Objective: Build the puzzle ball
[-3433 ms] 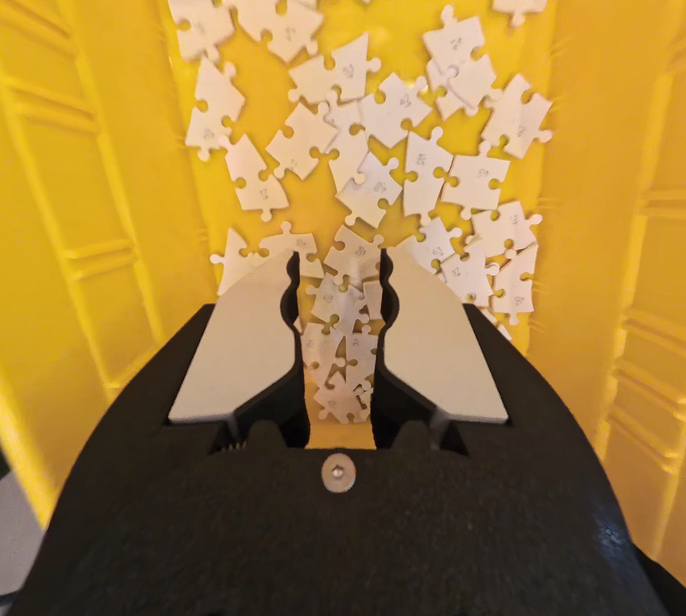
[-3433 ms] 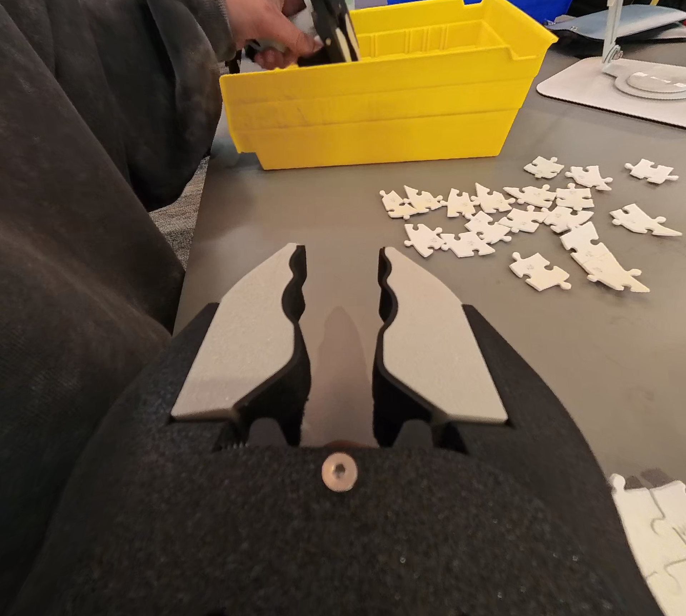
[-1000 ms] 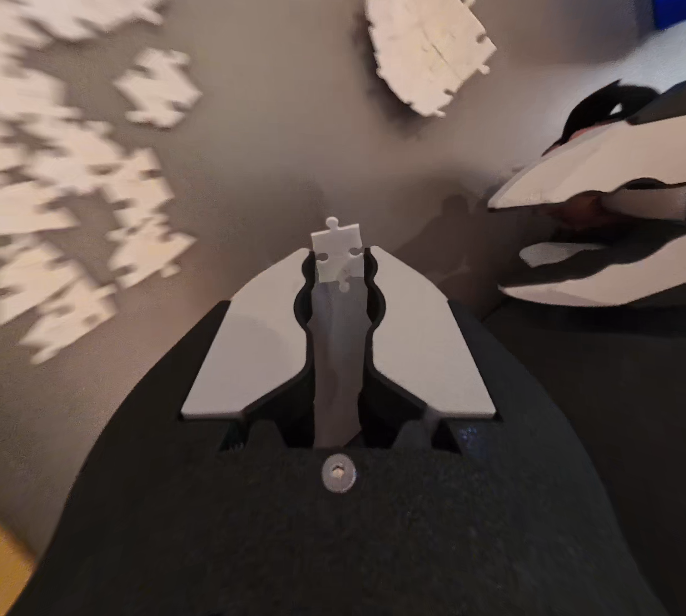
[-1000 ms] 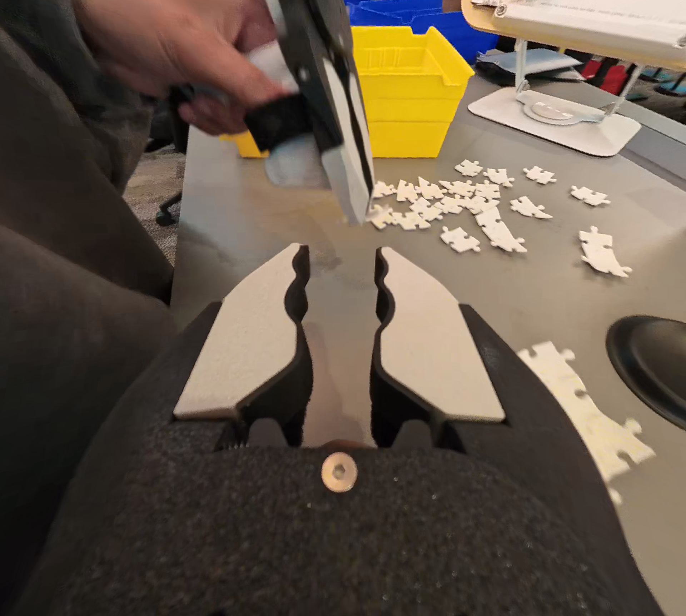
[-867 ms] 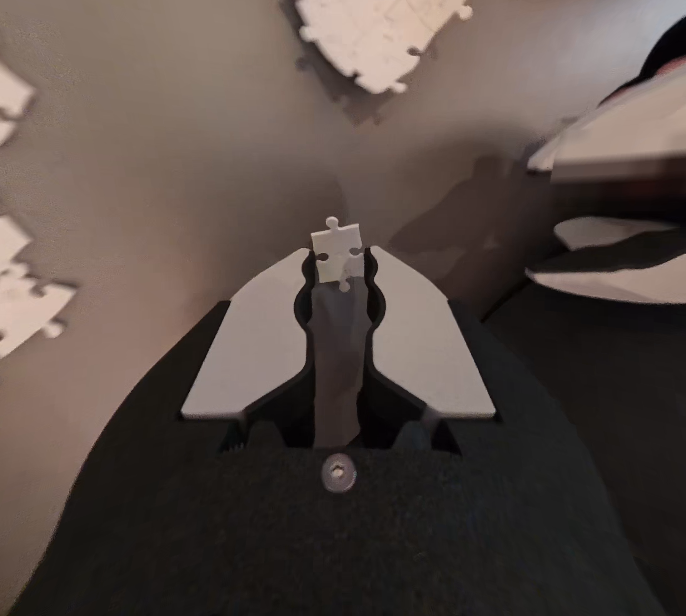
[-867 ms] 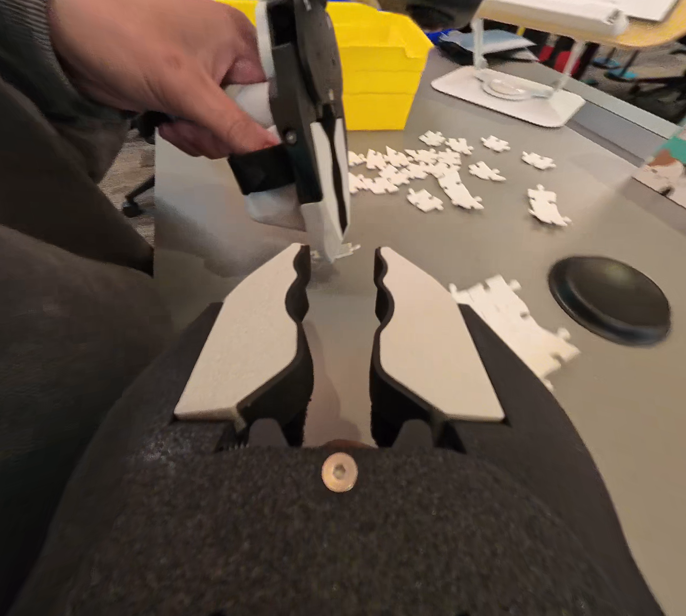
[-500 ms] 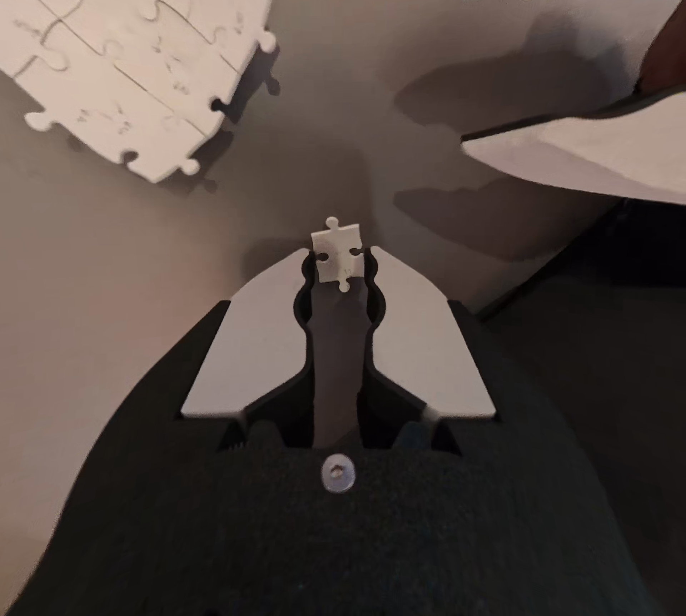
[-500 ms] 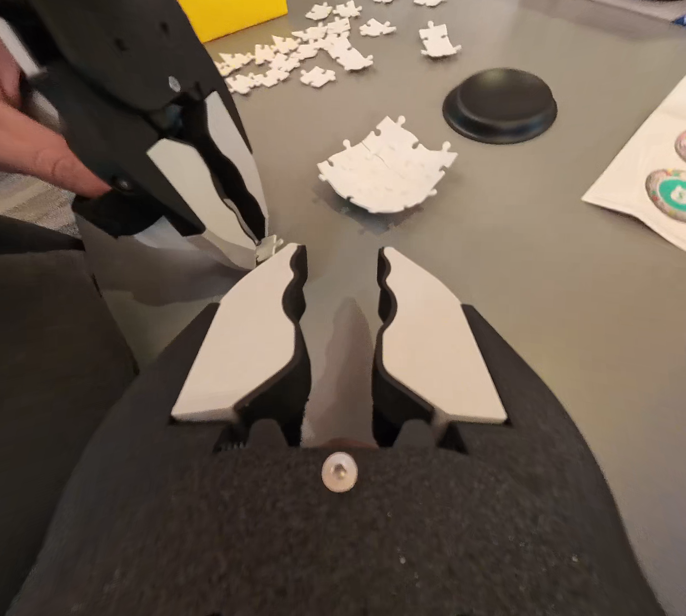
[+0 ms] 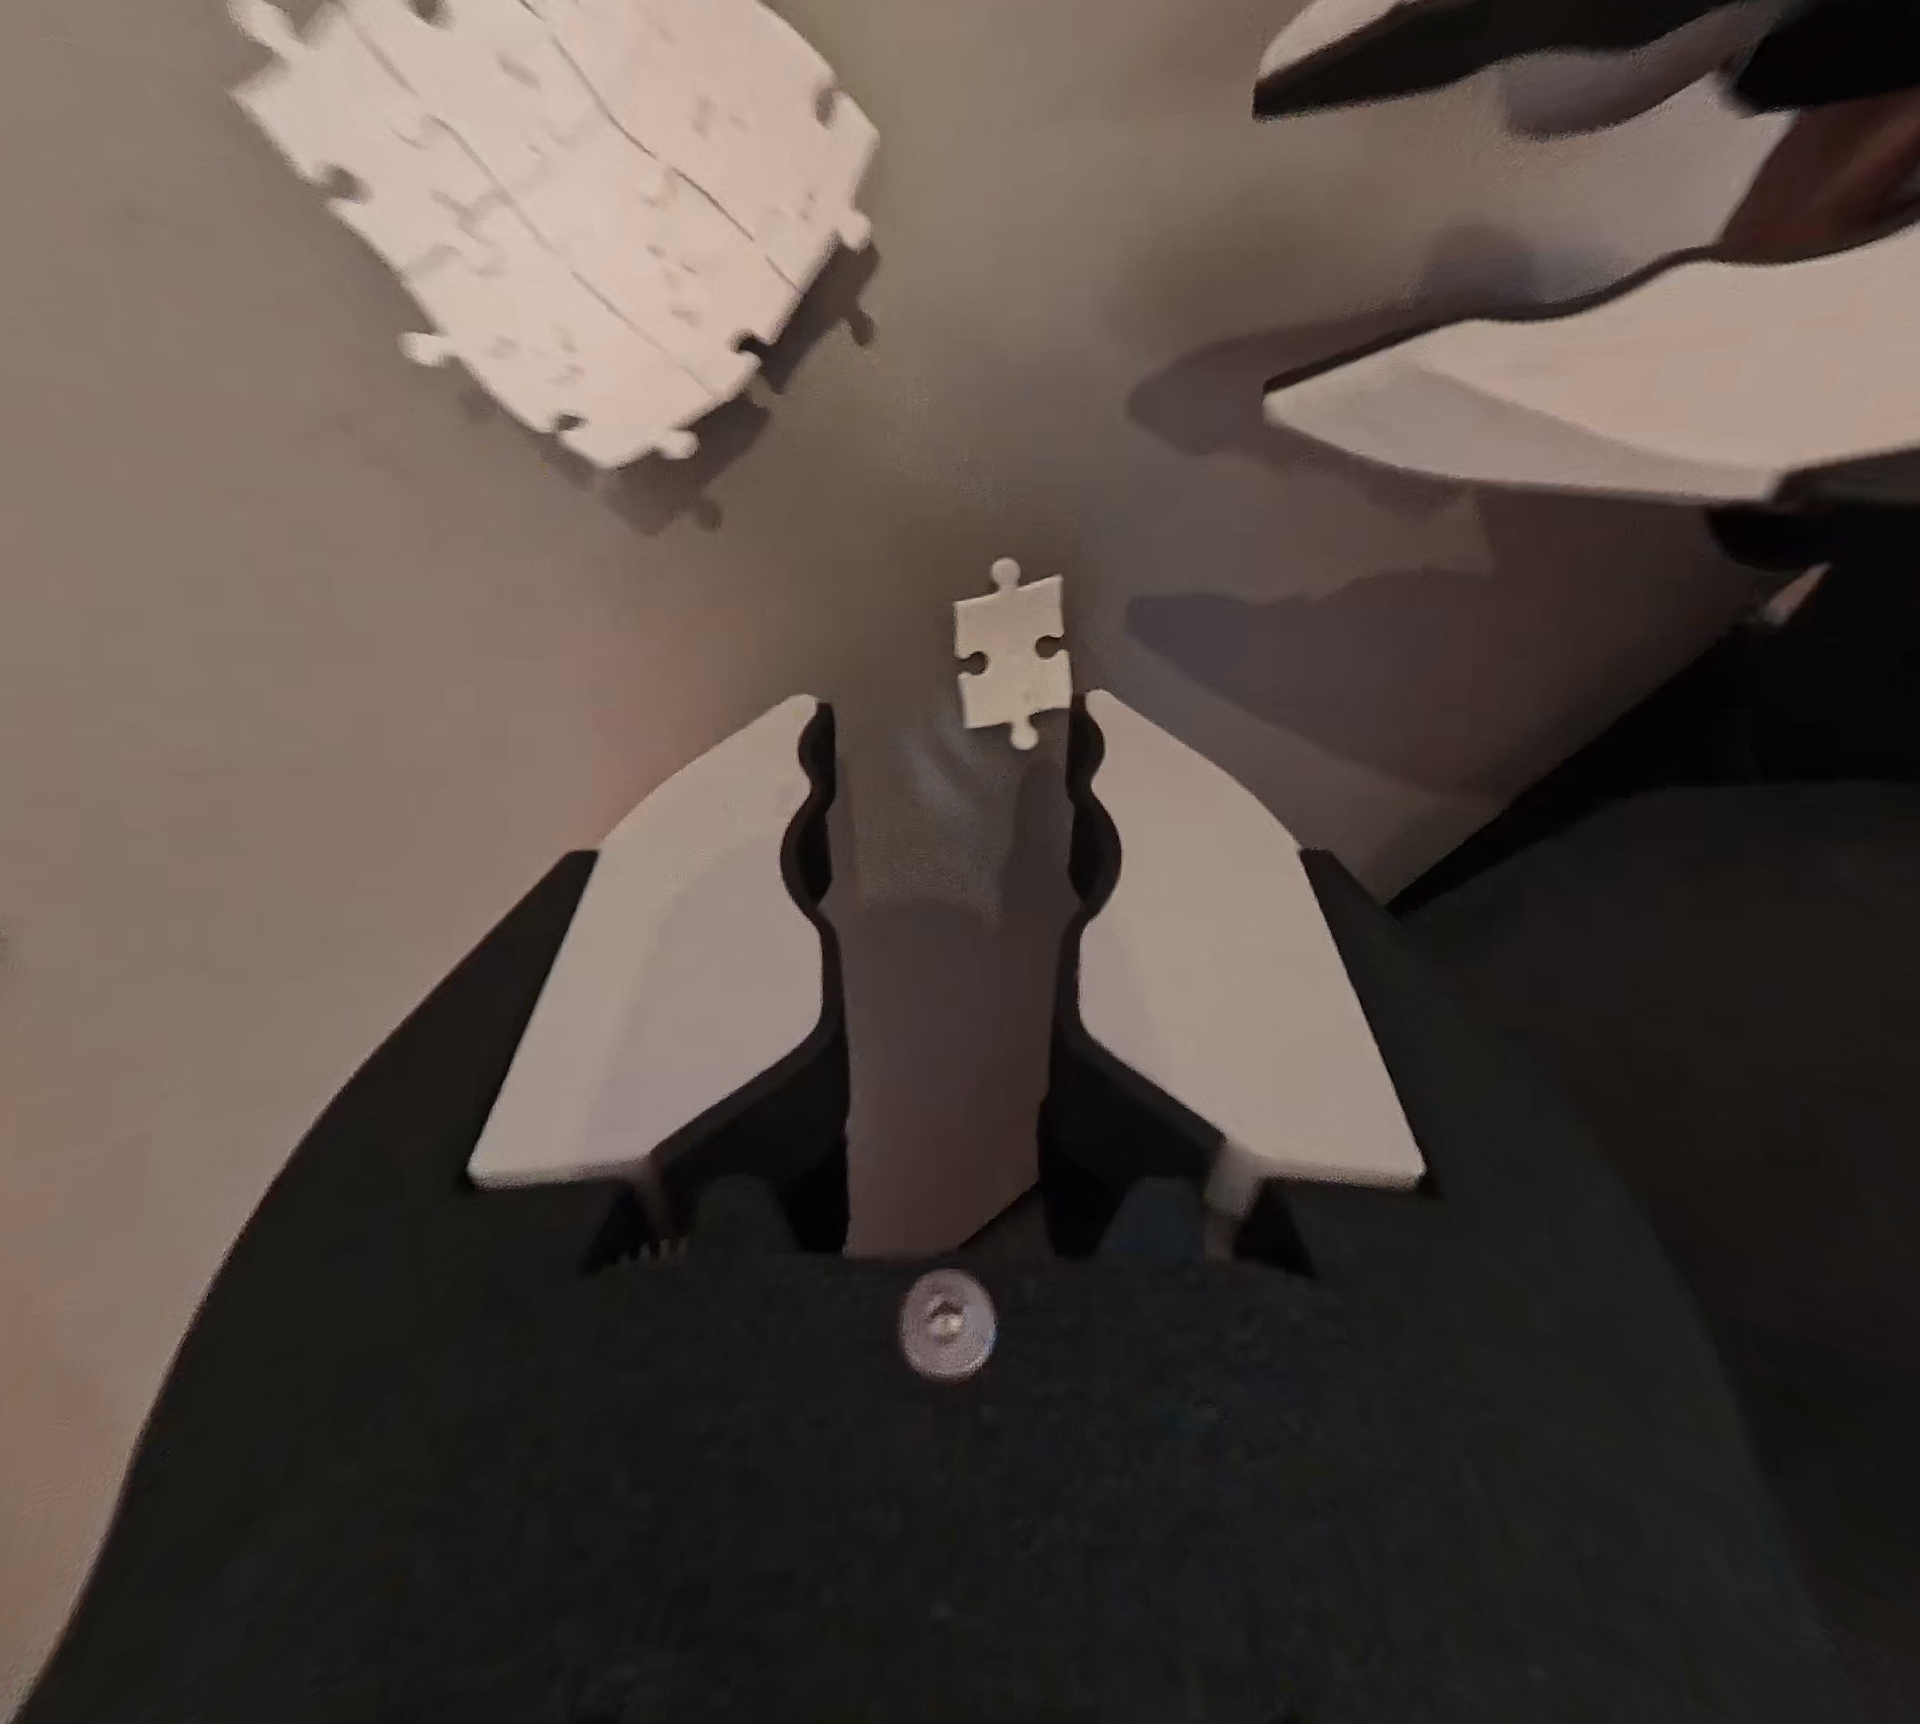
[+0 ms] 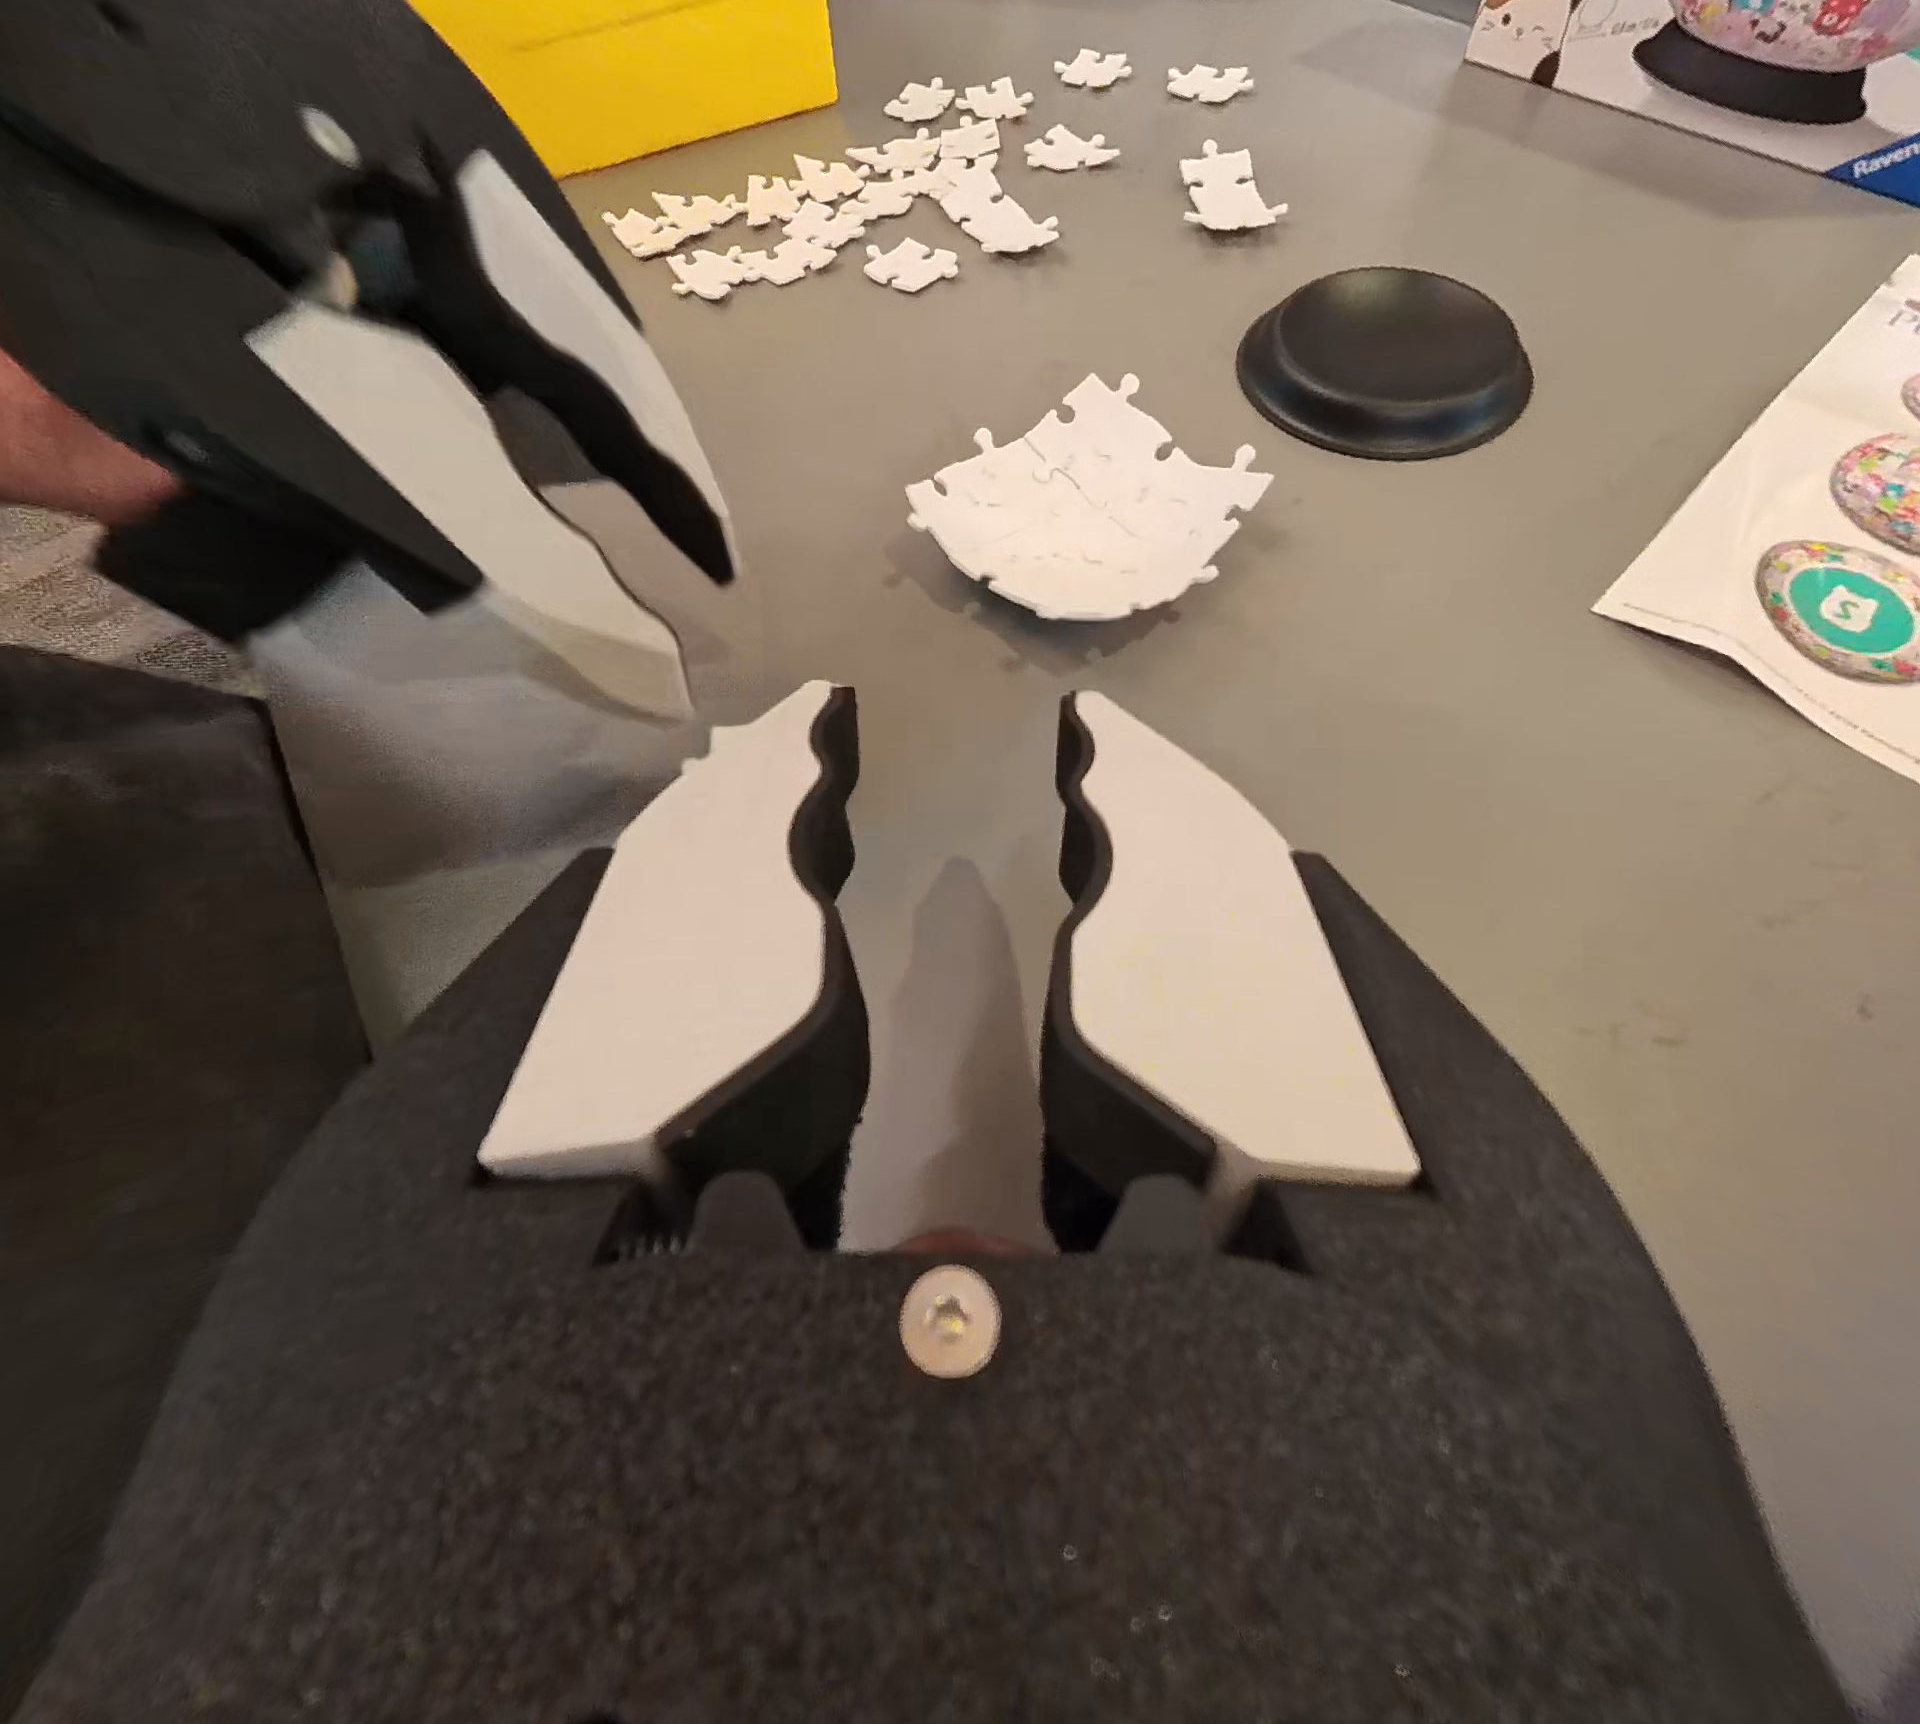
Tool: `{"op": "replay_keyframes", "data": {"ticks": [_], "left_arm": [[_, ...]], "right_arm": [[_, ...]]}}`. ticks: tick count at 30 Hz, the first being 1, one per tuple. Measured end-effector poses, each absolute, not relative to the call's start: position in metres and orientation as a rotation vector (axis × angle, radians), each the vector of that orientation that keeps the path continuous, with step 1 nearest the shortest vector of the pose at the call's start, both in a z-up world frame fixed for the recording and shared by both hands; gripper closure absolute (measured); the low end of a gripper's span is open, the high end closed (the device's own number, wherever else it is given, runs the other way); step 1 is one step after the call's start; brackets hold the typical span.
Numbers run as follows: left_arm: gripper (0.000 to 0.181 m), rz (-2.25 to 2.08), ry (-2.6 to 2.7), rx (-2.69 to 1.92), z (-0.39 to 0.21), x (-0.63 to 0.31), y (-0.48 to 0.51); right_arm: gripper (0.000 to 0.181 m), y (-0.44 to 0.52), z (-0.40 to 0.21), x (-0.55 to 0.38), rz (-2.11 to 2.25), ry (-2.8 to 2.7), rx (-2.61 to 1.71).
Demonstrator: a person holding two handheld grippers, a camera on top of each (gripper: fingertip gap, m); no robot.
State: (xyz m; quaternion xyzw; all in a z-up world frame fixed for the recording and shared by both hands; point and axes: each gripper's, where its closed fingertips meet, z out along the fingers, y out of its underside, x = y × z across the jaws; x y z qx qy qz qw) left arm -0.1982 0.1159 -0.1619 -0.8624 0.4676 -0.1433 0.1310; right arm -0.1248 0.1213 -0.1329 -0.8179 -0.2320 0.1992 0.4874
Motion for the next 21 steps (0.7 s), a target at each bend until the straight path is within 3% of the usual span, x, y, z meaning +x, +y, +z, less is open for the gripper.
{"op": "replay_keyframes", "data": {"ticks": [9, 11, 14, 21], "left_arm": [[0.113, -0.556, 0.949, -1.927, -0.088, -0.319, 0.167], [0.127, -0.535, 0.891, -1.873, -0.091, -0.352, 0.173], [0.132, -0.569, 0.847, -1.850, -0.104, -0.377, 0.172], [0.127, -0.748, 0.777, -1.892, -0.119, -0.383, 0.168]], "right_arm": [[0.146, 0.131, -0.112, -0.142, 0.407, -0.626, -1.782], [0.147, 0.136, -0.109, -0.137, 0.361, -0.607, -1.745], [0.148, 0.141, -0.112, -0.128, 0.283, -0.578, -1.725], [0.146, 0.149, -0.115, -0.110, 0.121, -0.504, -1.741]]}}
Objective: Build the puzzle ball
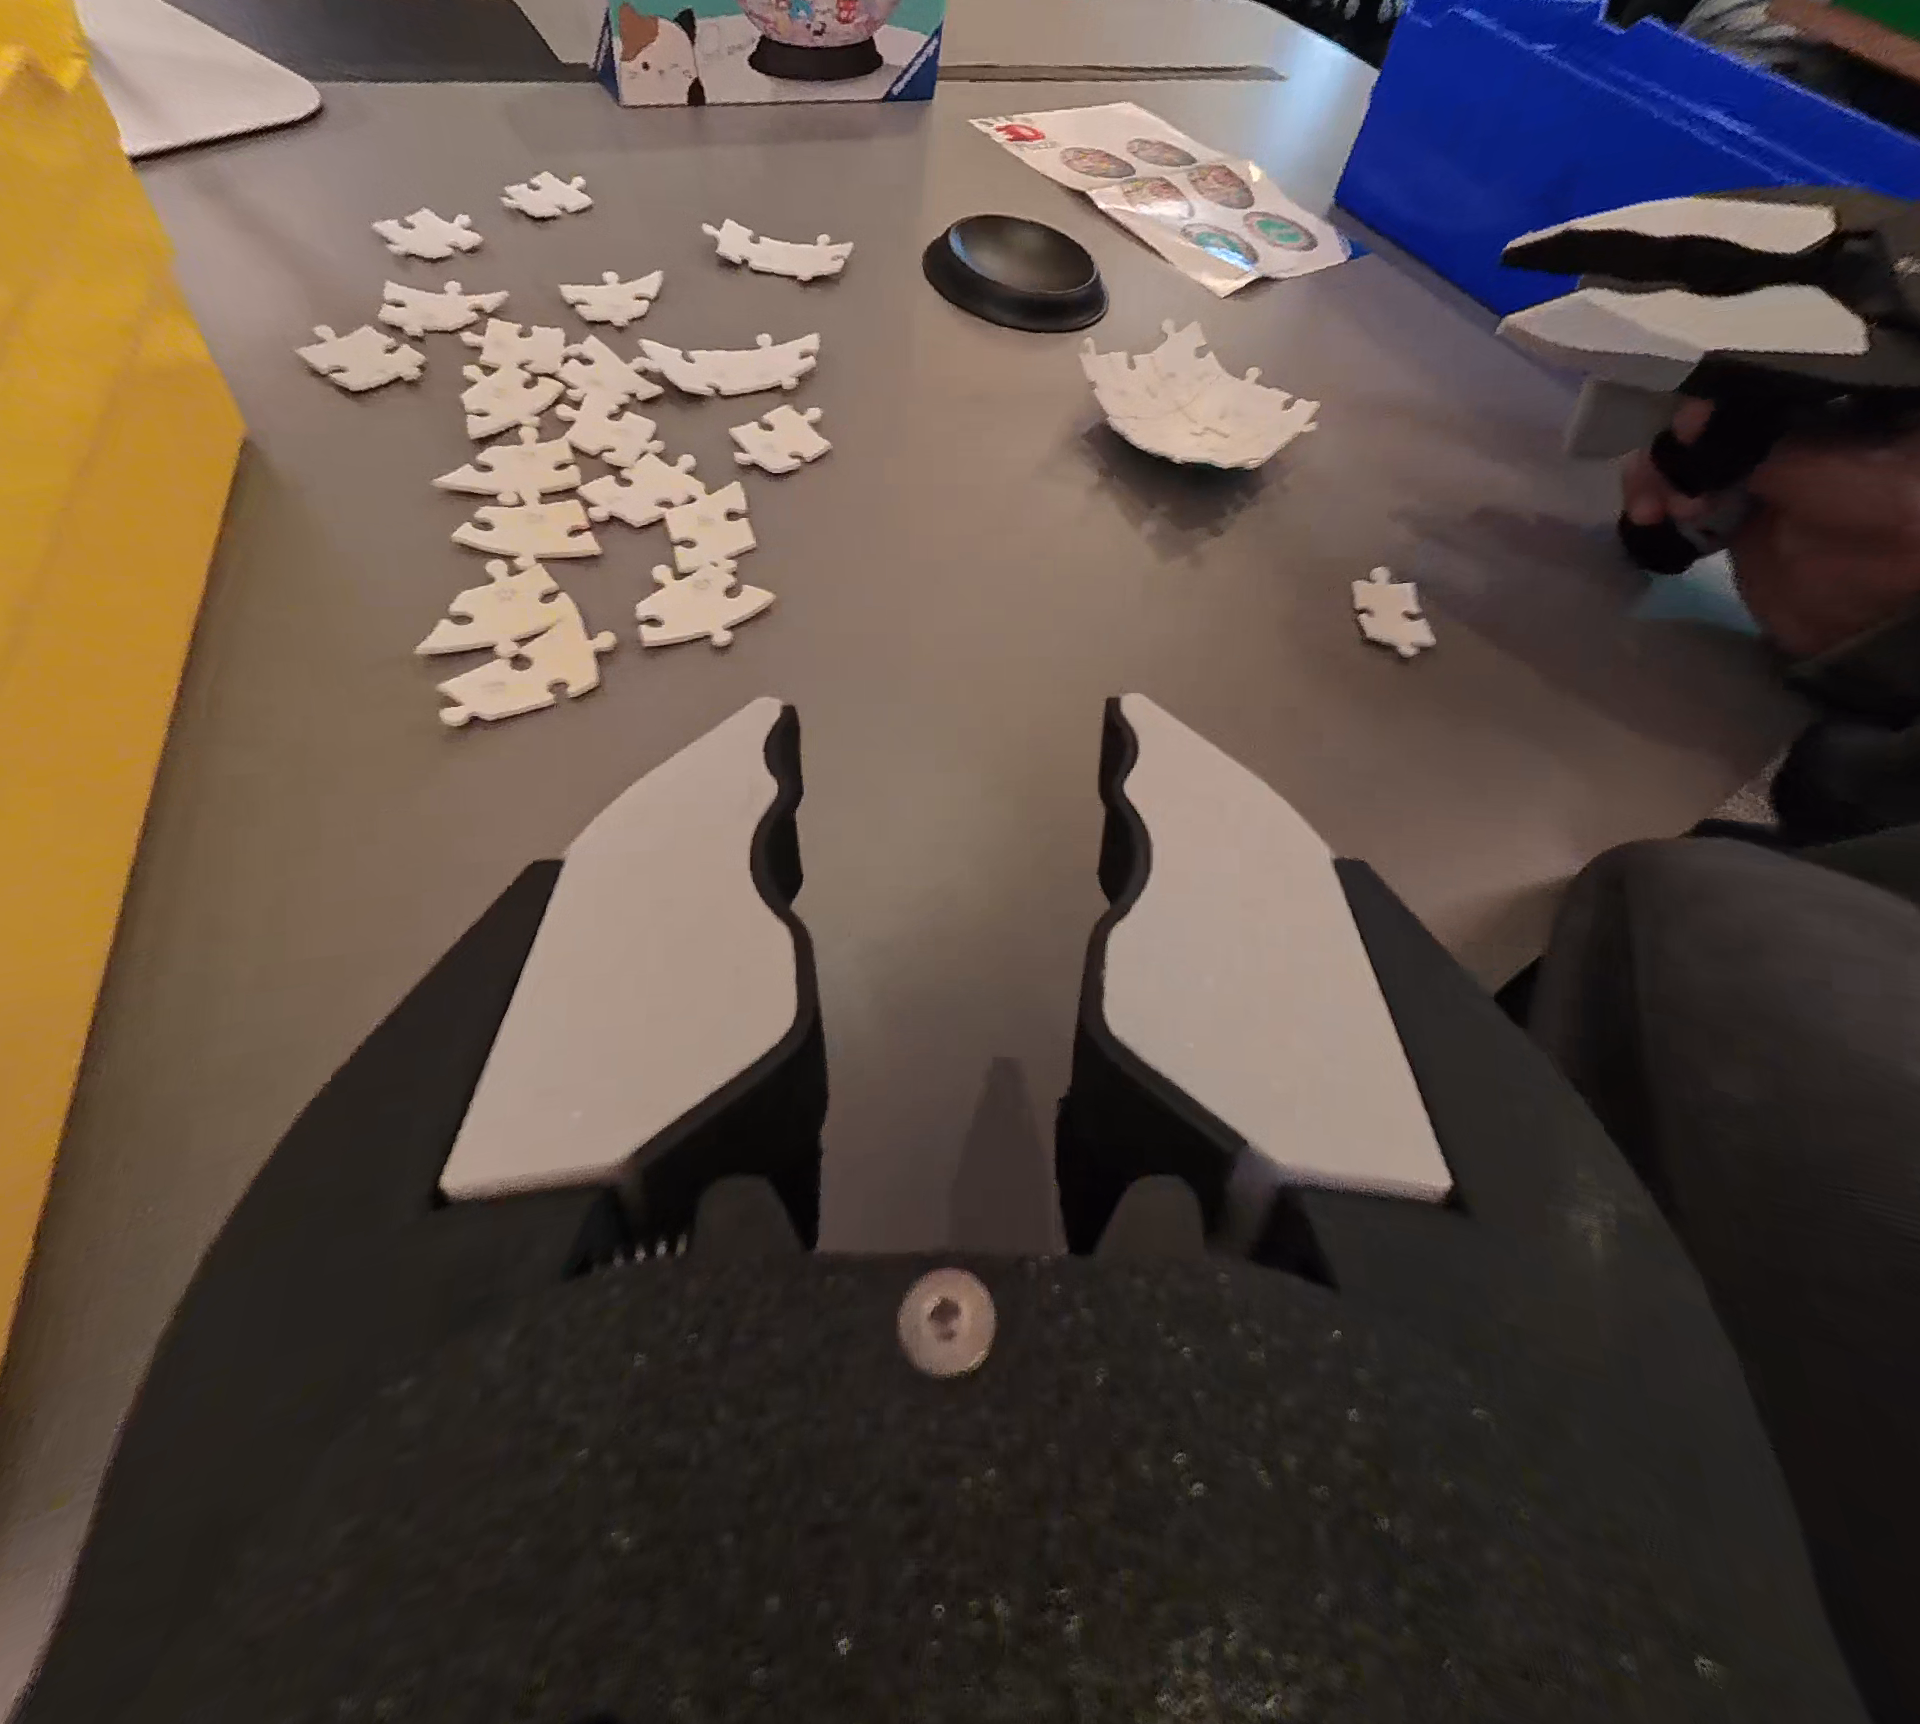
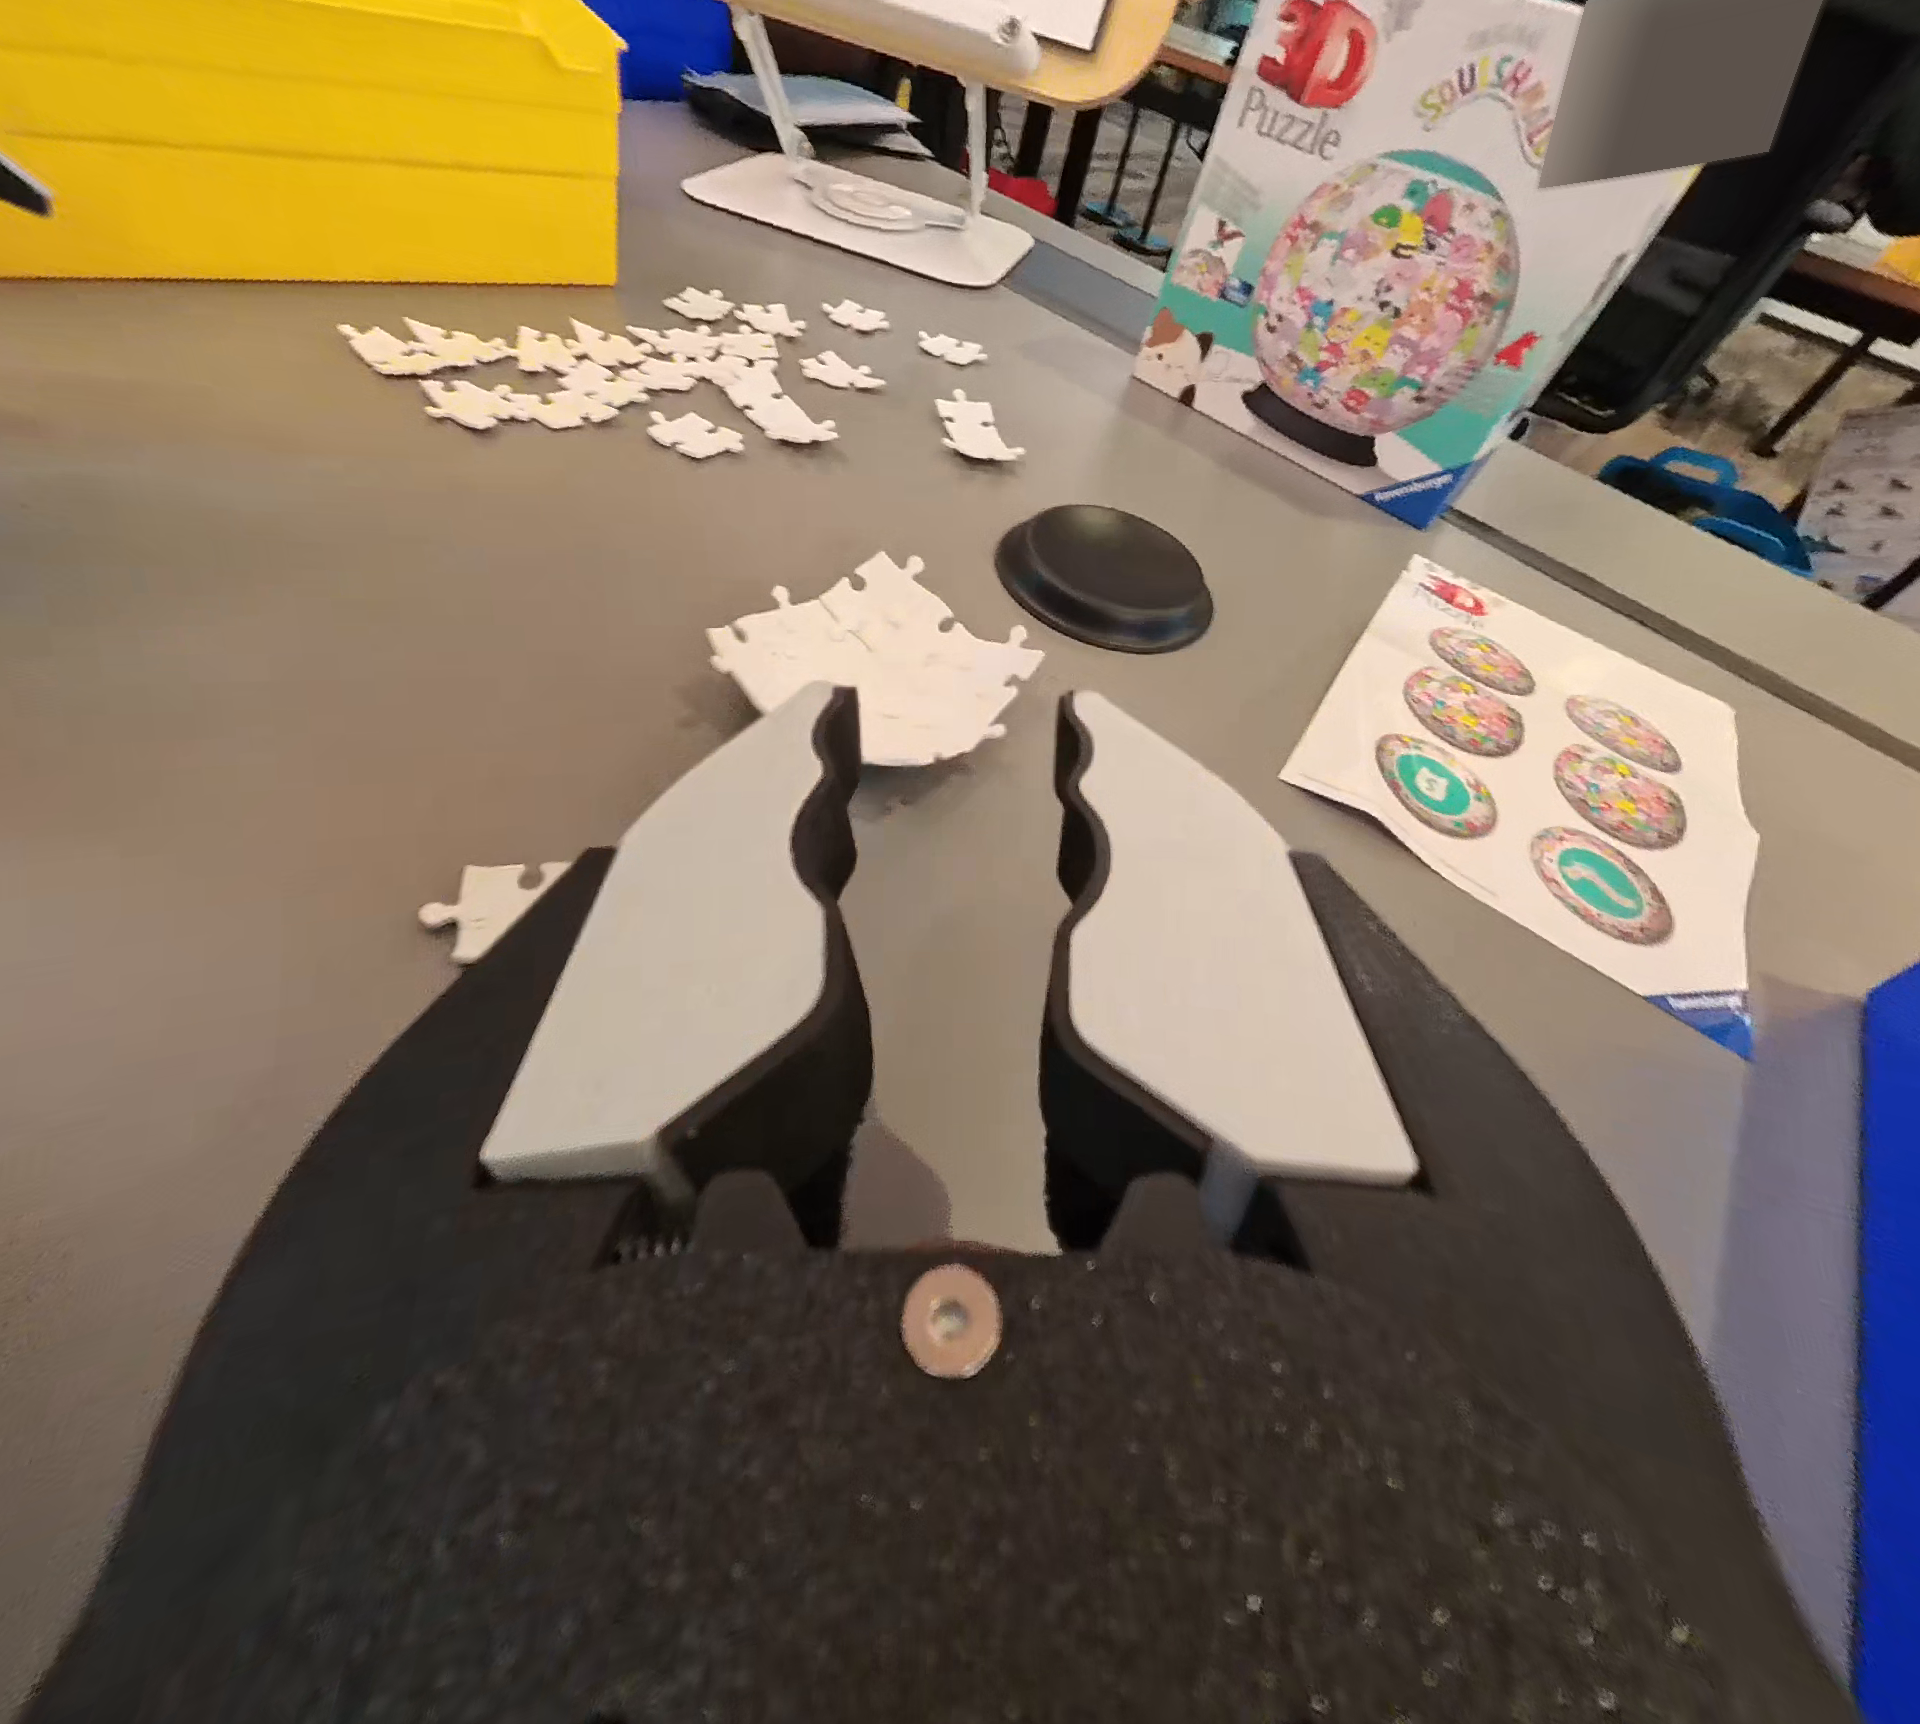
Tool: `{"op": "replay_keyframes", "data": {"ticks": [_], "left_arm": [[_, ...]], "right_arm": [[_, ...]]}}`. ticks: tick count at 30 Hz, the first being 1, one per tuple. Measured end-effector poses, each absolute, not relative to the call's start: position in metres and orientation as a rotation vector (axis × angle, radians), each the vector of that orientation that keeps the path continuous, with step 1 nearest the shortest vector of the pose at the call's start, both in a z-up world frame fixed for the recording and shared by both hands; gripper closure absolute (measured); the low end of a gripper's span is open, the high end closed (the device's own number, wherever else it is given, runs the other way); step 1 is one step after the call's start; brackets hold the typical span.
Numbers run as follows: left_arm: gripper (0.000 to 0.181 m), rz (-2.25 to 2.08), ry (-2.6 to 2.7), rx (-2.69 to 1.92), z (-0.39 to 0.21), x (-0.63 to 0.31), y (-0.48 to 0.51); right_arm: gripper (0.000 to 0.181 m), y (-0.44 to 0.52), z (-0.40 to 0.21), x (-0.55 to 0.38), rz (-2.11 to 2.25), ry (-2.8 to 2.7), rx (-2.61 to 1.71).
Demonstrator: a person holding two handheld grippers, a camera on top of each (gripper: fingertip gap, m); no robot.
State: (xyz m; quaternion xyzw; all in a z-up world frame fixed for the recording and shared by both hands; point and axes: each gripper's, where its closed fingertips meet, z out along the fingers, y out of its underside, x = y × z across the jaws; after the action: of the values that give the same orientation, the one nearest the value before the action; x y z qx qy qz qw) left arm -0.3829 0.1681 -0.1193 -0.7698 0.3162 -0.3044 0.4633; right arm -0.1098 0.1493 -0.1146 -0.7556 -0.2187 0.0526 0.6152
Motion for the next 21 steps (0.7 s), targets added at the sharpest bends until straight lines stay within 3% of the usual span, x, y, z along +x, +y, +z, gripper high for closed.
{"op": "replay_keyframes", "data": {"ticks": [21], "left_arm": [[0.132, -1.003, 0.730, -2.064, -0.152, -0.388, 0.175]], "right_arm": [[0.137, 0.167, -0.144, -0.099, -0.024, -0.475, -1.947]]}}
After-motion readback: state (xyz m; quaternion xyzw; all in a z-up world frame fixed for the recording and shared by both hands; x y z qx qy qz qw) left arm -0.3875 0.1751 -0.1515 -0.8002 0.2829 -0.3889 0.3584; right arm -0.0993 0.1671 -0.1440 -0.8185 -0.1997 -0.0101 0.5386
